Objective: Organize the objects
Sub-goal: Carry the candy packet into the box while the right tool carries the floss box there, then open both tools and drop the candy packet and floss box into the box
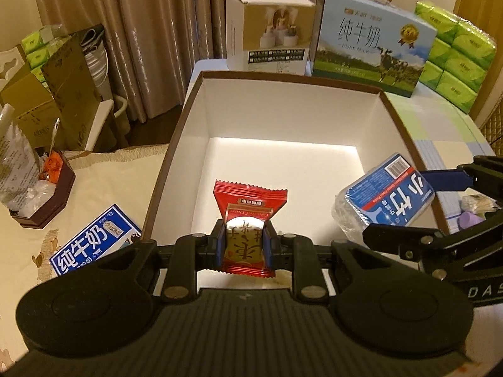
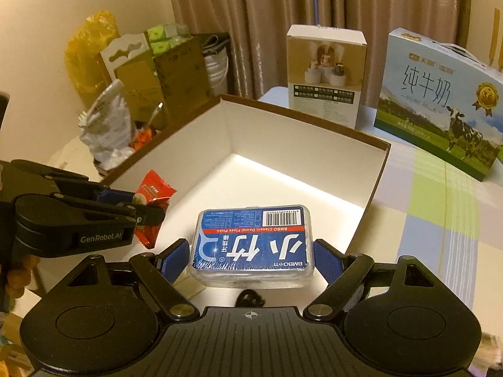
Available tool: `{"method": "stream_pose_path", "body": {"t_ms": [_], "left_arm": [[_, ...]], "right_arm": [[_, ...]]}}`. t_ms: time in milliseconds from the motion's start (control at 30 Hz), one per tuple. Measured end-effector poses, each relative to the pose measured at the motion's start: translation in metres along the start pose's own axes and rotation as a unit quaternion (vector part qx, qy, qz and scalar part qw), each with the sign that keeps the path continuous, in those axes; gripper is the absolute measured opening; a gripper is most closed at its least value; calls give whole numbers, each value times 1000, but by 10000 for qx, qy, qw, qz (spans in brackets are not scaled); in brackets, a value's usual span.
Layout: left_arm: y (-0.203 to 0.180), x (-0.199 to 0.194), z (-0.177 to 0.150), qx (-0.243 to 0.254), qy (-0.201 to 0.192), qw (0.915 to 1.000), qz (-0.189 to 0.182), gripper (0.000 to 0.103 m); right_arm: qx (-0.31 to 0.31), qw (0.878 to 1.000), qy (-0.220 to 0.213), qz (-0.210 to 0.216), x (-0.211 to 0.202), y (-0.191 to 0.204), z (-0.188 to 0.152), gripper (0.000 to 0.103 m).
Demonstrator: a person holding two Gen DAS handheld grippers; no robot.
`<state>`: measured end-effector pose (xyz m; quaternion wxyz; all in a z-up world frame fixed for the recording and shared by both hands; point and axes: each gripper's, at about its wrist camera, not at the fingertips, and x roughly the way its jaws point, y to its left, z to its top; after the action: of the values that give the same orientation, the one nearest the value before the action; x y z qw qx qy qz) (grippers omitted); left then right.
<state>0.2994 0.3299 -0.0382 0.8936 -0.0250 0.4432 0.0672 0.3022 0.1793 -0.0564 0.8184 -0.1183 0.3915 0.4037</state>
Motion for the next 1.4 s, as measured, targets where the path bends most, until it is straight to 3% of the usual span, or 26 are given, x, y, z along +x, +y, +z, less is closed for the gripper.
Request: {"method": "stream_pose_path", "body": {"t_ms": [500, 533, 567, 600, 700, 1200, 1400], "left_arm": [[-2, 49, 17, 194, 345, 9992, -94, 21], [-2, 51, 17, 208, 351, 9991, -93, 23], [-2, 52, 16, 227, 366, 9990, -108, 25], [-2, 54, 16, 242, 378, 9989, -113, 28], [-3, 54, 16, 271, 361, 9990, -74, 39], [-1, 42, 11, 229, 390, 9989, -135, 49], [-2, 28, 6, 215, 380, 9989, -192, 58]], "right_arm": [[-255, 9994, 150, -192, 28, -11, 13, 82], [-270, 9993, 156, -189, 28, -11, 14, 79], [-275, 9993, 155, -195, 29, -11, 14, 62], [-284, 9993, 179, -165, 30, -12, 15, 58], [-321, 9989, 270, -216, 33, -14, 17, 58], [-385, 9987, 296, -160, 25, -12, 8, 58], [-348, 9989, 301, -76, 15, -6, 1, 60]]}}
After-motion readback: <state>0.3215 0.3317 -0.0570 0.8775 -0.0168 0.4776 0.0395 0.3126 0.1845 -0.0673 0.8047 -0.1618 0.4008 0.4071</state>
